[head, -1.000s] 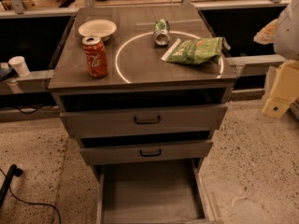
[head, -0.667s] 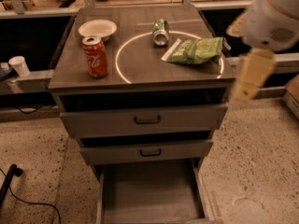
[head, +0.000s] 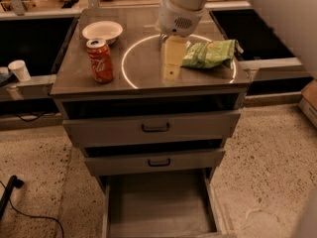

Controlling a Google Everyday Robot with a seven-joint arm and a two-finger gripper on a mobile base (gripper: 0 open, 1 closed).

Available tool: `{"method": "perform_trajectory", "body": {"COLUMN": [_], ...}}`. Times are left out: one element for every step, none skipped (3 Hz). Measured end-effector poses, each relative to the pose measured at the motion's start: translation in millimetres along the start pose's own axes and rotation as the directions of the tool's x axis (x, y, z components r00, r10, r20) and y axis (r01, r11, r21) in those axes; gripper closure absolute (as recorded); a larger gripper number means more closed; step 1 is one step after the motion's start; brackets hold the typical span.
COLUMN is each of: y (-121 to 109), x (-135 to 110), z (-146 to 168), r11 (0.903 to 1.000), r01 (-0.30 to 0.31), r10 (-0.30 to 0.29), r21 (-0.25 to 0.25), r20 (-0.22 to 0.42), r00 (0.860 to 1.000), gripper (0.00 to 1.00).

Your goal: Place coke can into bottom drawer

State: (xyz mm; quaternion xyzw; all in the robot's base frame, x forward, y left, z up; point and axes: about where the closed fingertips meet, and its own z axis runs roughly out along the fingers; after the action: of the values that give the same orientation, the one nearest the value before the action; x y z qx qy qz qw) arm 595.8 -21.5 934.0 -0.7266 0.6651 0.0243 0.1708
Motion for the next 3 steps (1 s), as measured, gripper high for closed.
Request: {"method": "perform_trajectory", "body": {"y": [-28, -48, -57], "x": [-39, -63, -90], "z": [37, 56, 64], "r11": [0.9995, 0.9995, 0.9987], "r01": [0.025, 0.008, 0.000], "r10": [-0.024, -0.005, 0.008], "r21": [-0.020, -0.030, -0.051], "r20": [0.037, 0.089, 0.160], "r00": [0.999, 0.996, 0.987], "gripper": [0.00, 0.00, 0.00]}}
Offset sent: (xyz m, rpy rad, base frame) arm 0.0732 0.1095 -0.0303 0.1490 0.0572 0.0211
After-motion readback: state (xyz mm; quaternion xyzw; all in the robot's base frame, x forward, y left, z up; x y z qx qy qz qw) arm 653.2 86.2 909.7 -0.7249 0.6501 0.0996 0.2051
